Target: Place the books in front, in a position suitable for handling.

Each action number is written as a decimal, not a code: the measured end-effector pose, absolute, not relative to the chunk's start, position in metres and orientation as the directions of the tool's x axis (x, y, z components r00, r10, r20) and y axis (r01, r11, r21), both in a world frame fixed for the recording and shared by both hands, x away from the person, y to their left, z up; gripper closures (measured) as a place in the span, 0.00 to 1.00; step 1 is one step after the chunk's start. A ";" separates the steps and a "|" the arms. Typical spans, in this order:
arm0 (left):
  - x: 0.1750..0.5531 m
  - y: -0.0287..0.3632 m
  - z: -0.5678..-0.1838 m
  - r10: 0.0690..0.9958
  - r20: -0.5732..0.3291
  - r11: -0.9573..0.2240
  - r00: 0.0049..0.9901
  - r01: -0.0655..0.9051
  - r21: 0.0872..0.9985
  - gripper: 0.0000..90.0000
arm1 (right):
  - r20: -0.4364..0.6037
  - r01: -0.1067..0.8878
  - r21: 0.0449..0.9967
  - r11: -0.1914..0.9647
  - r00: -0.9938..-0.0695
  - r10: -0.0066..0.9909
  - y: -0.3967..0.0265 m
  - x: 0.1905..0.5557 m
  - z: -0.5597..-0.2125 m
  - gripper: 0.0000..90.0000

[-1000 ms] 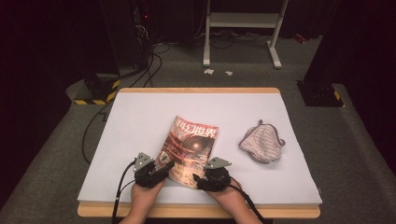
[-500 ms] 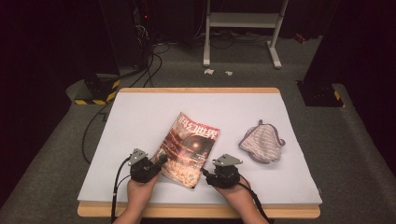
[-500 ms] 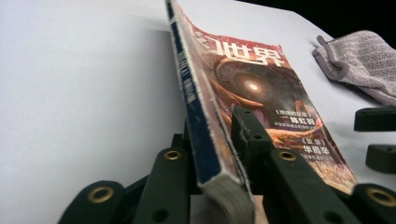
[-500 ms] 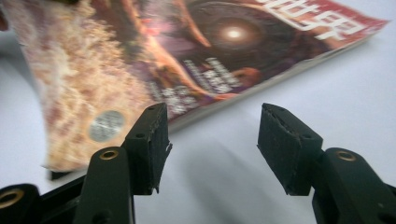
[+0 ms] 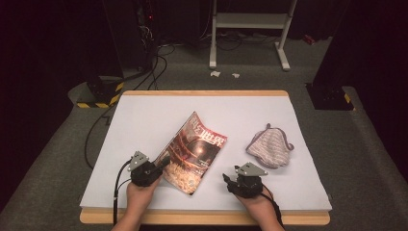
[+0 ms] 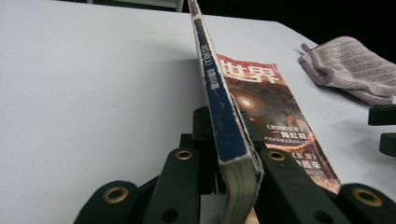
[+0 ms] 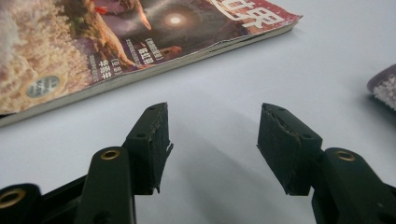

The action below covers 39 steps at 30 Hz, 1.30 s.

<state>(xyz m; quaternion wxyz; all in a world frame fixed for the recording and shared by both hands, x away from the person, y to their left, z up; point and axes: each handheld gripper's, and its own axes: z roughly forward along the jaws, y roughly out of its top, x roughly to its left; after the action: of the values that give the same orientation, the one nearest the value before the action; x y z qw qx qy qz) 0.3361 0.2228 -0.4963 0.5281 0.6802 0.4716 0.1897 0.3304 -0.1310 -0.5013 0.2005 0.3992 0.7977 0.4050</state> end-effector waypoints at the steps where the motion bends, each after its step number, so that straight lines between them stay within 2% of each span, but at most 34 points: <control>1: 0.336 0.223 -0.497 0.844 -0.234 -0.003 0.484 0.439 0.898 0.92 | 0.020 0.482 0.807 0.342 -0.601 0.799 -0.132 0.331 -0.502 0.48; 6: 0.337 0.222 -0.496 0.847 -0.245 0.007 0.472 0.450 0.893 0.92 | 0.007 0.467 0.811 0.353 -0.611 0.792 -0.129 0.329 -0.501 0.48; 13: 0.332 0.216 -0.487 0.853 -0.183 -0.027 0.489 0.392 0.920 0.93 | 0.002 0.457 0.820 0.346 -0.606 0.796 -0.131 0.328 -0.500 0.47; 28: 0.333 0.212 -0.449 0.845 -0.153 -0.010 0.512 0.301 0.954 0.93 | 0.008 0.444 0.842 0.307 -0.580 0.815 -0.141 0.329 -0.495 0.48; 39: 0.339 0.221 -0.421 0.867 -0.128 0.013 0.482 0.233 0.972 0.94 | 0.015 0.442 0.848 0.293 -0.572 0.820 -0.144 0.328 -0.493 0.48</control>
<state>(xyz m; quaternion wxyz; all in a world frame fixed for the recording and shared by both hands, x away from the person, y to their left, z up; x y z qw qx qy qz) 0.3391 0.2215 -0.4212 0.5700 0.6451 0.4264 0.2778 0.3280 -0.1442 -0.4928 0.2186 0.4077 0.7737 0.4328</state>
